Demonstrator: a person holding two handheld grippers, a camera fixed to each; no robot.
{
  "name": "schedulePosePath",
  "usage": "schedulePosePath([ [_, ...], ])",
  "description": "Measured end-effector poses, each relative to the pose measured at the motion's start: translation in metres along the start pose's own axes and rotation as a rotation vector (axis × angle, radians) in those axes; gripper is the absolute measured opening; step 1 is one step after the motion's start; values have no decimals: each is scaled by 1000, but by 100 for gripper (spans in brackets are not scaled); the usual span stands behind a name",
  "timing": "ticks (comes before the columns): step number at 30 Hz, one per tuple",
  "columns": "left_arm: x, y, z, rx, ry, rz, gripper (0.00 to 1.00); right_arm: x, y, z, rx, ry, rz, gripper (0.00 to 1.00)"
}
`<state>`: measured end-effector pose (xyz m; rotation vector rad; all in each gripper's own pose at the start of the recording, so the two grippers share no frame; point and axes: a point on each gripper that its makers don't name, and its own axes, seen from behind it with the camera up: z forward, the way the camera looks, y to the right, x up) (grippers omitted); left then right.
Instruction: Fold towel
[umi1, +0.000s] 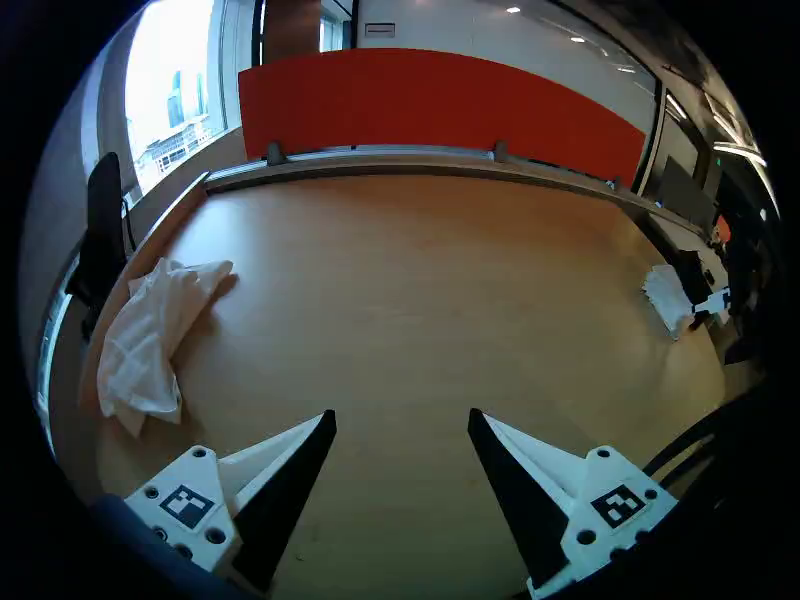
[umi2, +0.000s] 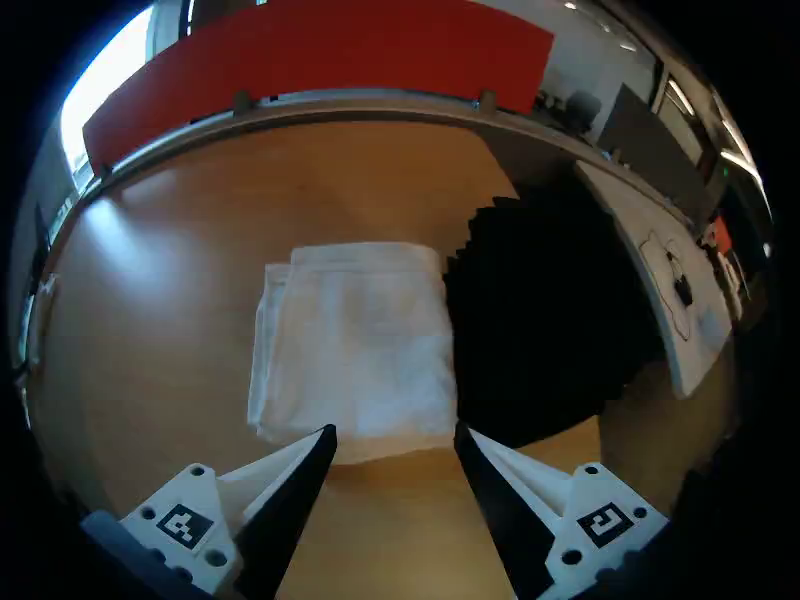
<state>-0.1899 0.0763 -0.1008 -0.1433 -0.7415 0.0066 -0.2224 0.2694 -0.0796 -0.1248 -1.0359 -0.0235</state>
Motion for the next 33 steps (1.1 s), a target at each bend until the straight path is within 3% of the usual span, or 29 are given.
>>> schedulePosePath([
  [8, 2, -2, -1, 1, 7, -2, 98, 8, -8, -7, 3, 41, 56, 91],
  [14, 3, -4, -1, 1, 10, -4, 98, 22, -15, -14, 1, 110, 90, 91],
  [33, 7, -1, -3, -5, 25, -1, 98, 91, -21, -57, -62, 527, 166, 91],
])
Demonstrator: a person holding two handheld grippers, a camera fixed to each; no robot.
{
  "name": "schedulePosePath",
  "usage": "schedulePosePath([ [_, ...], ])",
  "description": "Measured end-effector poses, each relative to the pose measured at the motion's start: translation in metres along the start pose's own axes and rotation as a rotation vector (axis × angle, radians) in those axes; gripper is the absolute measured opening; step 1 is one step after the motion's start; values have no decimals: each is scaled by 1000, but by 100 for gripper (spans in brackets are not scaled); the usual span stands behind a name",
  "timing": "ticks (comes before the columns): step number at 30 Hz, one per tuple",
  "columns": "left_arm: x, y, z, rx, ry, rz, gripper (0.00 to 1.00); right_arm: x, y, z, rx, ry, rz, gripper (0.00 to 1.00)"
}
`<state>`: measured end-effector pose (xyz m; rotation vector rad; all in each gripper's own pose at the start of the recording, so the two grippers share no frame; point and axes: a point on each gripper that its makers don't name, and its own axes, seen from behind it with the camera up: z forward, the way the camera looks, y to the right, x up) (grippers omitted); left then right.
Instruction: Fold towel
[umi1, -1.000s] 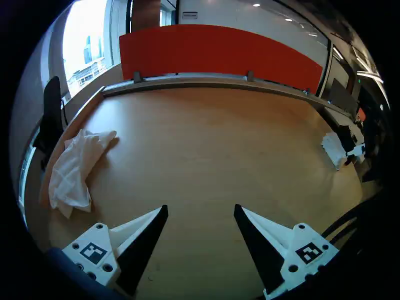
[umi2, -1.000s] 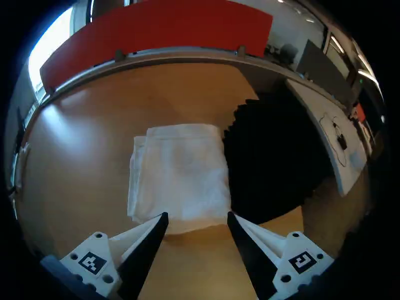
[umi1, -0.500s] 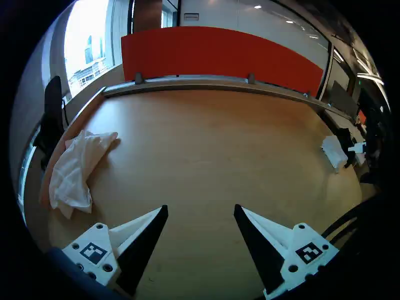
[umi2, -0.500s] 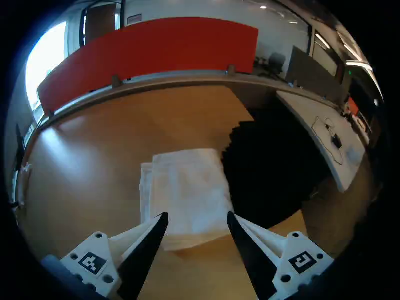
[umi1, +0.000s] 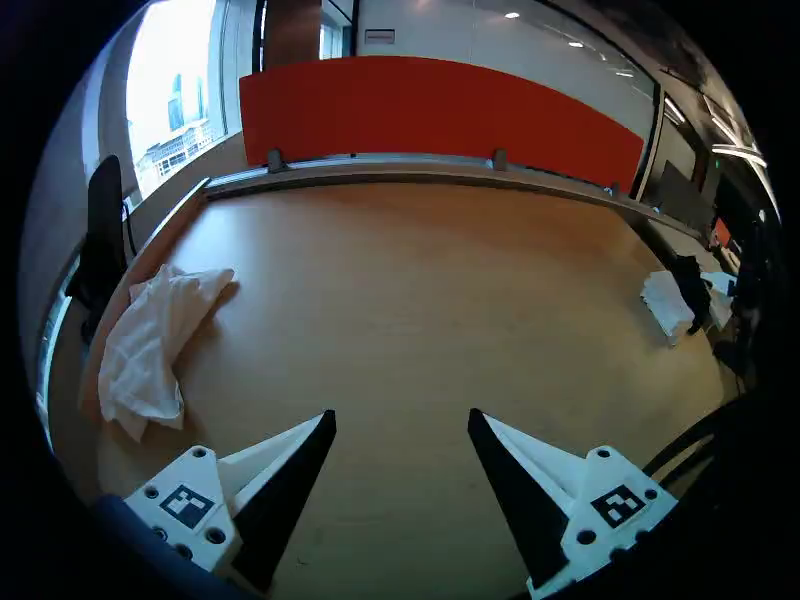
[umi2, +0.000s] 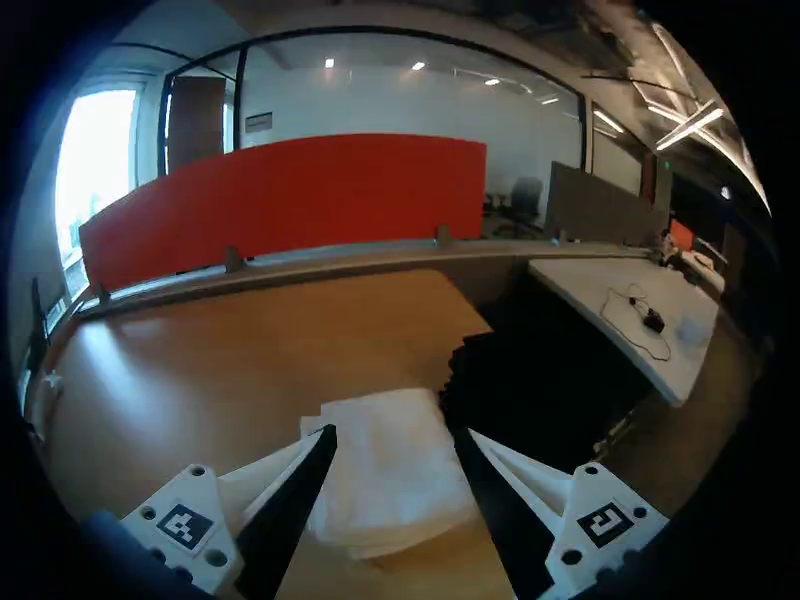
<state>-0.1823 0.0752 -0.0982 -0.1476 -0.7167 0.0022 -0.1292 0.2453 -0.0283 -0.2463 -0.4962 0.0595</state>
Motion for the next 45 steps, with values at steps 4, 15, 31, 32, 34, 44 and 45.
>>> schedulePosePath([
  [4, 1, 0, 0, 0, 2, 2, 98, 13, -3, -5, 2, 61, -12, 91],
  [15, 5, 1, 0, -3, 16, -1, 98, 46, -14, -15, -2, 177, -54, 91],
  [31, 38, -8, -1, 9, 142, -46, 99, 103, -71, -50, 79, 341, -113, 91],
  [32, 42, -8, -1, 8, 157, -49, 98, 103, -74, -51, 84, 341, -114, 91],
  [34, 50, -9, -2, 8, 187, -51, 98, 103, -79, -51, 91, 340, -116, 91],
  [44, 93, -21, -7, 36, 332, -59, 98, 107, -112, -59, 146, 353, -112, 91],
  [45, 97, -22, -7, 39, 346, -61, 98, 107, -116, -60, 151, 354, -114, 91],
])
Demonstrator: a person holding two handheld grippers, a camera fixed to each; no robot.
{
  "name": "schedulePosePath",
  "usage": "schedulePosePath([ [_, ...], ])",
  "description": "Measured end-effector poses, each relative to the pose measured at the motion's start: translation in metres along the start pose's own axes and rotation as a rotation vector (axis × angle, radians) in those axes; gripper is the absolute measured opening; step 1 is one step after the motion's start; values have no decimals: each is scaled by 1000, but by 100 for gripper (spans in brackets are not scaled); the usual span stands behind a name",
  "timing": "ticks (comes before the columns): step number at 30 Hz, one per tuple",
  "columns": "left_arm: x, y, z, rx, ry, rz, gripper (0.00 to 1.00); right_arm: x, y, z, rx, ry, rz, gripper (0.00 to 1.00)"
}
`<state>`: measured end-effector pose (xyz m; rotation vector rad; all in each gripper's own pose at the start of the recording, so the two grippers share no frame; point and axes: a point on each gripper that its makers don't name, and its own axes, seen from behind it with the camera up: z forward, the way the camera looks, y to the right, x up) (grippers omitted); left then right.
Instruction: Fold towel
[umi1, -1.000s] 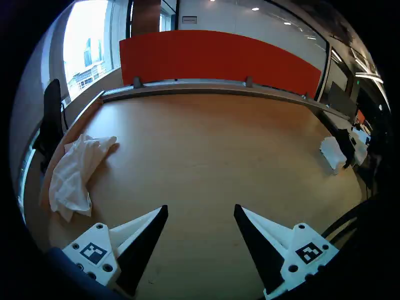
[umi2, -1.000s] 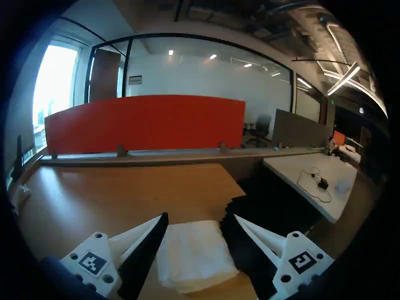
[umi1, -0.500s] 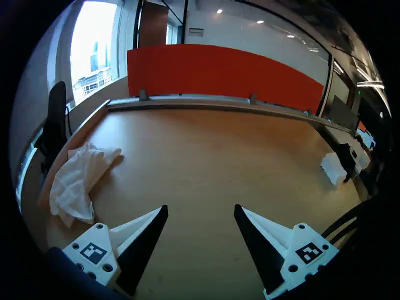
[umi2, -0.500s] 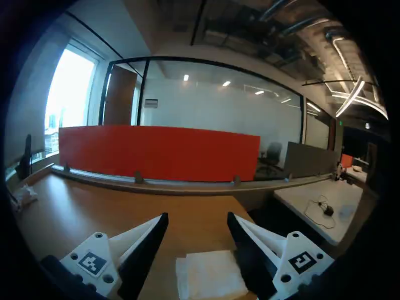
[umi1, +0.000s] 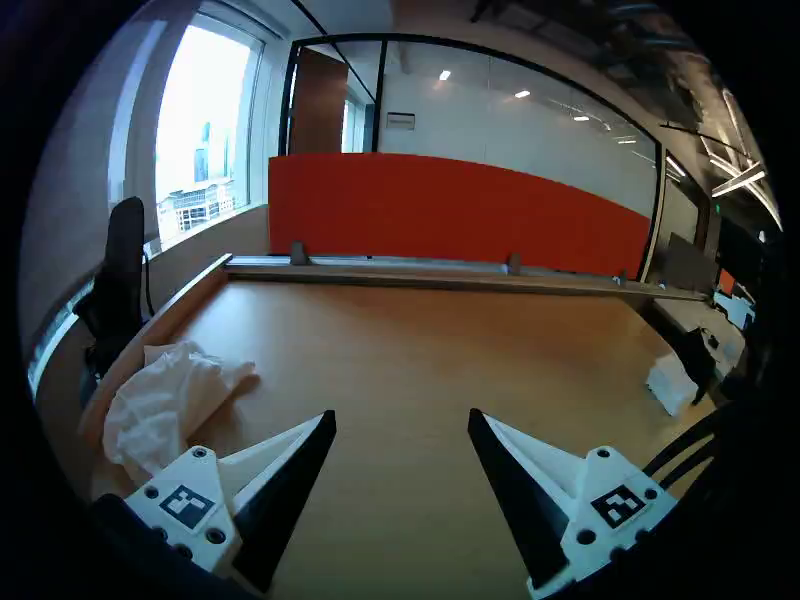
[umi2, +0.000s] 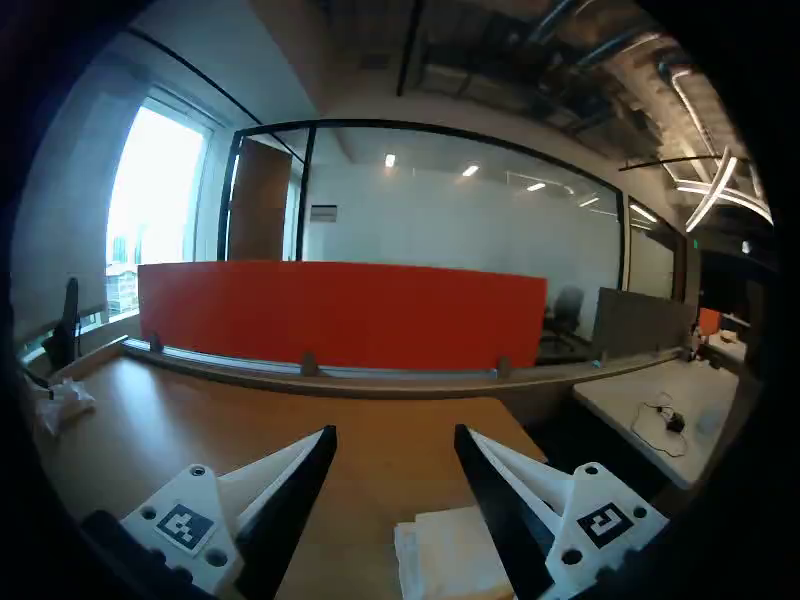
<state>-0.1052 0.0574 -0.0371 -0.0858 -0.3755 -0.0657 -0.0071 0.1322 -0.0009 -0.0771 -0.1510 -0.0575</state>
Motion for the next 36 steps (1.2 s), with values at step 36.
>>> schedulePosePath([
  [36, 121, -31, 17, 29, 330, 21, 98, 58, -127, 5, 117, 50, 46, 91],
])
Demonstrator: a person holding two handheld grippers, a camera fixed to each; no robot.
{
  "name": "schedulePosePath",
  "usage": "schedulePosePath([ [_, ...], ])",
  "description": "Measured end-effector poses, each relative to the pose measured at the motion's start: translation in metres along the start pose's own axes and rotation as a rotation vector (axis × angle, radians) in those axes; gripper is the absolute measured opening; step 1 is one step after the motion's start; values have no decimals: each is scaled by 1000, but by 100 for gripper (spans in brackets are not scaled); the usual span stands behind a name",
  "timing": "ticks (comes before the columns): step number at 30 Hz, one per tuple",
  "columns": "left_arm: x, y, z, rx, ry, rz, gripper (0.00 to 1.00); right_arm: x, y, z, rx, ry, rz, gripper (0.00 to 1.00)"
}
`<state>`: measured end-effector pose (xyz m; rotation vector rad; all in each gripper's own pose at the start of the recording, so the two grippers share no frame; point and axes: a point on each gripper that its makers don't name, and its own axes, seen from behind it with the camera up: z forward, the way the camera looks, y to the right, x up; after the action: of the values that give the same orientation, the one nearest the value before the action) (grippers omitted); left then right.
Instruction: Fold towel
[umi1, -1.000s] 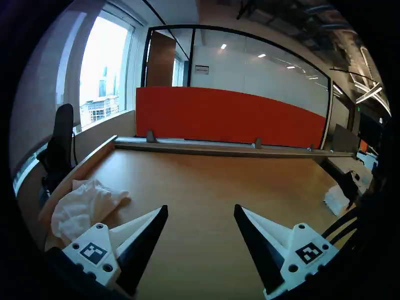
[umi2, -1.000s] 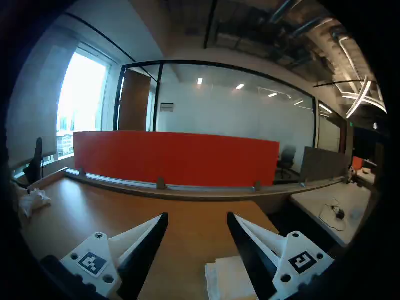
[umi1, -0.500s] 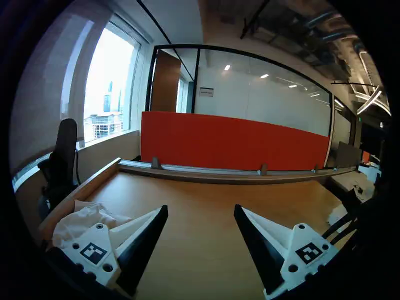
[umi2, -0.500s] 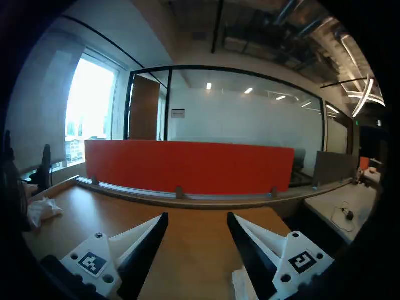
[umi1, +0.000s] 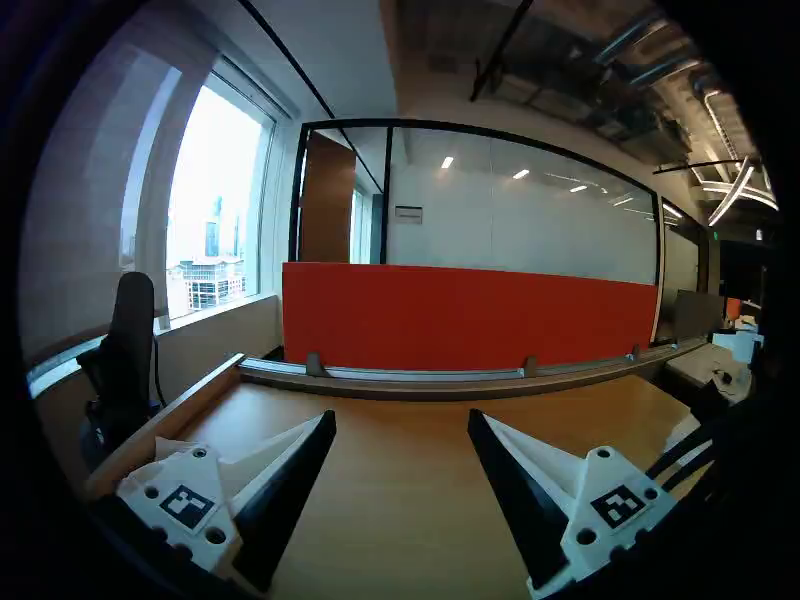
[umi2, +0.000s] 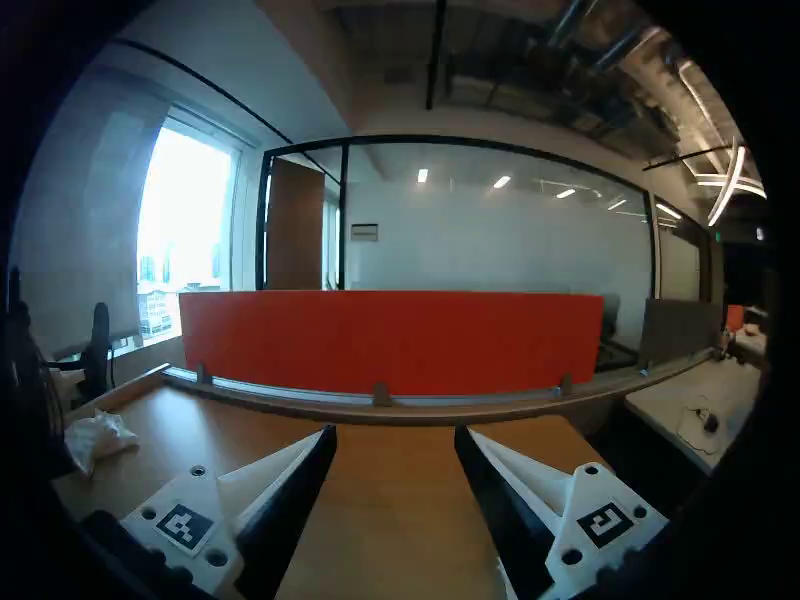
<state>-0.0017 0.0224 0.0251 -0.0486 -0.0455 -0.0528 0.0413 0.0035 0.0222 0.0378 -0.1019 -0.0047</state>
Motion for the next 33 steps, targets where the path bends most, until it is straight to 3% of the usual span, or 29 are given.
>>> schedulePosePath([
  [9, 15, 6, -1, -12, 47, 14, 98, 17, -5, -1, -11, 26, -7, 91],
  [15, 12, 8, -2, 0, 50, 58, 98, 22, -11, 1, -17, 40, -13, 91],
  [24, -3, 7, -2, 14, 62, 72, 98, 25, -23, 0, -12, 30, 9, 91],
  [33, -36, 3, -1, 17, 64, 65, 98, 21, -31, 1, -20, 35, -2, 91],
])
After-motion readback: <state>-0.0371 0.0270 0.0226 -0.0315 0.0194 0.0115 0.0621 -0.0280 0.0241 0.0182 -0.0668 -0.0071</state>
